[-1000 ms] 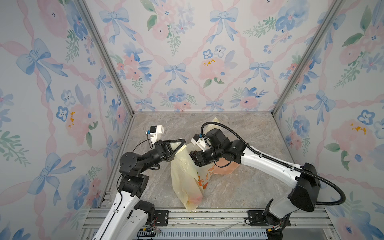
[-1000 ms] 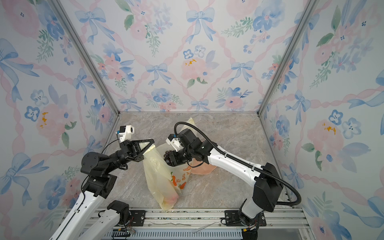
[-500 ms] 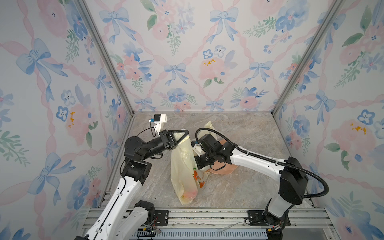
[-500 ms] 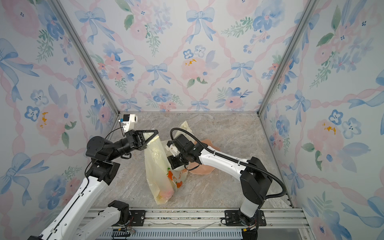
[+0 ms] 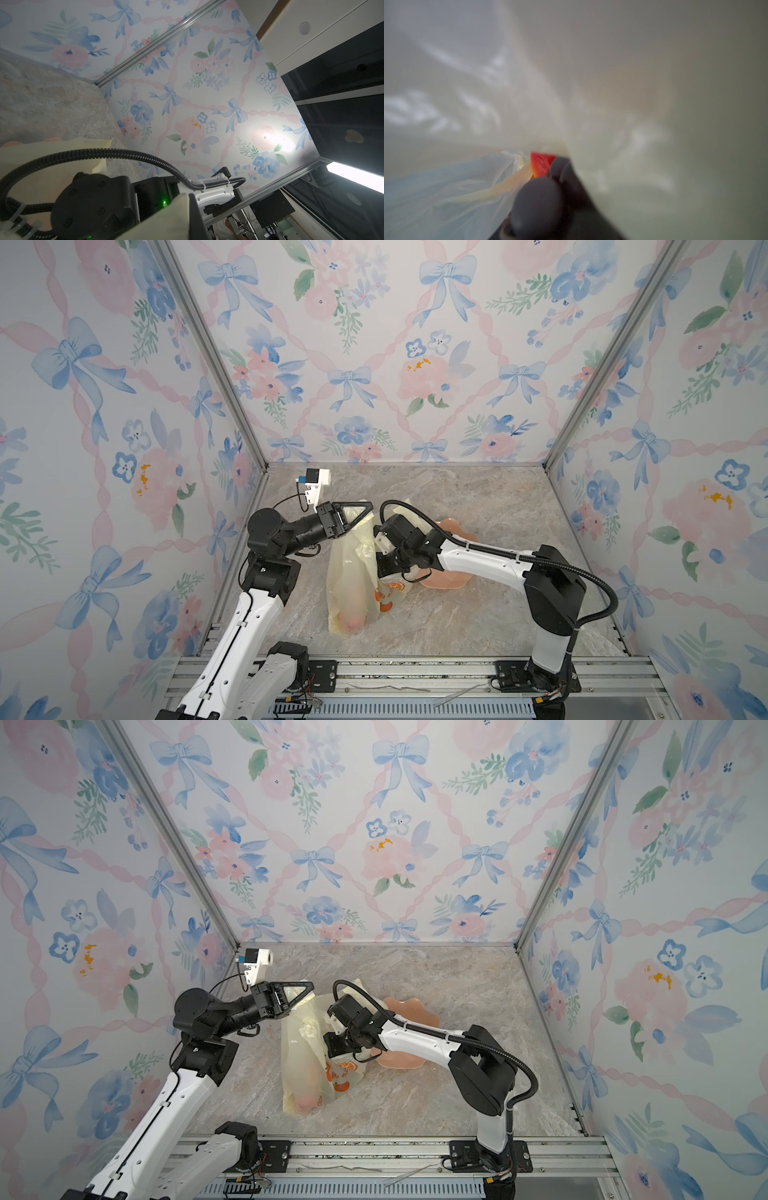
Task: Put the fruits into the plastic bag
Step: 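Lower the grapes into the bag and open the right gripper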
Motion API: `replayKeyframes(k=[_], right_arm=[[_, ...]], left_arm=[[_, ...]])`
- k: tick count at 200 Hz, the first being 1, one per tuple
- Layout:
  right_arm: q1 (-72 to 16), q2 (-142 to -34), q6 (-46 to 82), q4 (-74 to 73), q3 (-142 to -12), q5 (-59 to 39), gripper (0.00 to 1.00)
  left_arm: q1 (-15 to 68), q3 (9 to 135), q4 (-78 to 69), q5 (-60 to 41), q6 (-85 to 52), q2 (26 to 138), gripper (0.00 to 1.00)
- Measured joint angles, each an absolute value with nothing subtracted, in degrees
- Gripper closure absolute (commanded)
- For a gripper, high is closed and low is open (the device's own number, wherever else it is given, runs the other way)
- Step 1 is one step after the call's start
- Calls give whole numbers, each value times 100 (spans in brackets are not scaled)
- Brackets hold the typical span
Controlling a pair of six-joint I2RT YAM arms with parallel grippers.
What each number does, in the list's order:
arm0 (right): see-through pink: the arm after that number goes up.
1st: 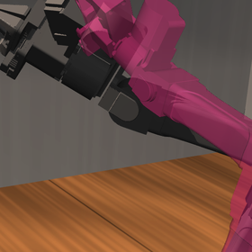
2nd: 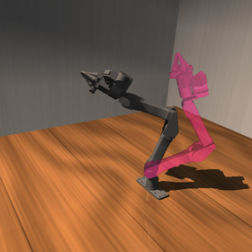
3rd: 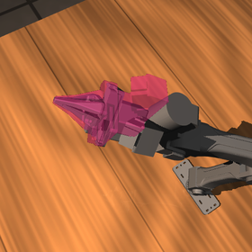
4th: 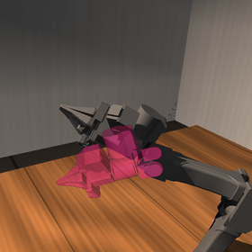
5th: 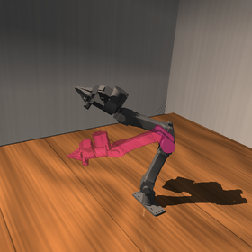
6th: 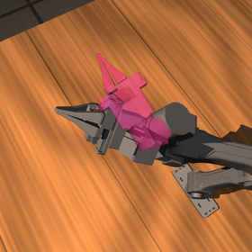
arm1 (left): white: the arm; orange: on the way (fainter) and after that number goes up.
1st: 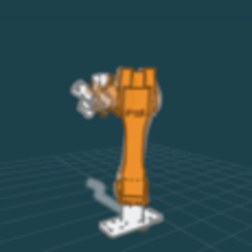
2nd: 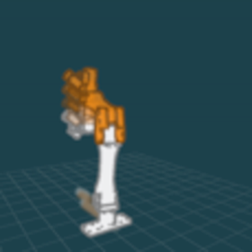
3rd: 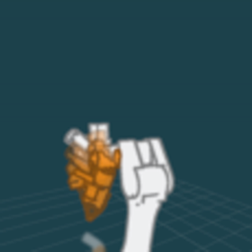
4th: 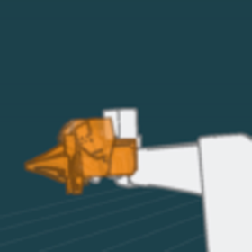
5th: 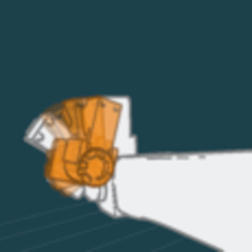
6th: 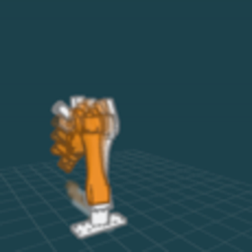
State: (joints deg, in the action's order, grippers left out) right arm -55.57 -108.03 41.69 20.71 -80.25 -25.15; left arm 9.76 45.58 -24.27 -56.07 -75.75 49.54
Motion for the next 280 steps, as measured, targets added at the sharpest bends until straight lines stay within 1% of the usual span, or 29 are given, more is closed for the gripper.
replayKeyframes(k=[42, 81, 115, 154, 248, 280], right_arm=[[-5647, -10890, 4215, 2152, -8318, -2526, 24], [-5714, -10818, 4088, 2464, -8486, -2425, 17], [-5723, -10484, 3942, 2941, -8486, -2196, 14], [-5784, -10110, 3806, 3358, -8543, -1914, 10], [-5874, -9531, 3380, 4414, -9126, -932, 8], [-5874, -9301, 3181, 4875, -9529, -548, 7]], left_arm=[[895, 4274, -2027, -5642, -7384, 4392, 100], [858, 3994, -1500, -5599, -7188, 4139, 100], [858, 3997, -731, -5487, -6770, 3913, 100], [858, 3997, -316, -5426, -6584, 3710, 100], [858, 3999, -104, -5382, -6462, 3594, 100], [858, 3999, -102, -5382, -6460, 3594, 100]])
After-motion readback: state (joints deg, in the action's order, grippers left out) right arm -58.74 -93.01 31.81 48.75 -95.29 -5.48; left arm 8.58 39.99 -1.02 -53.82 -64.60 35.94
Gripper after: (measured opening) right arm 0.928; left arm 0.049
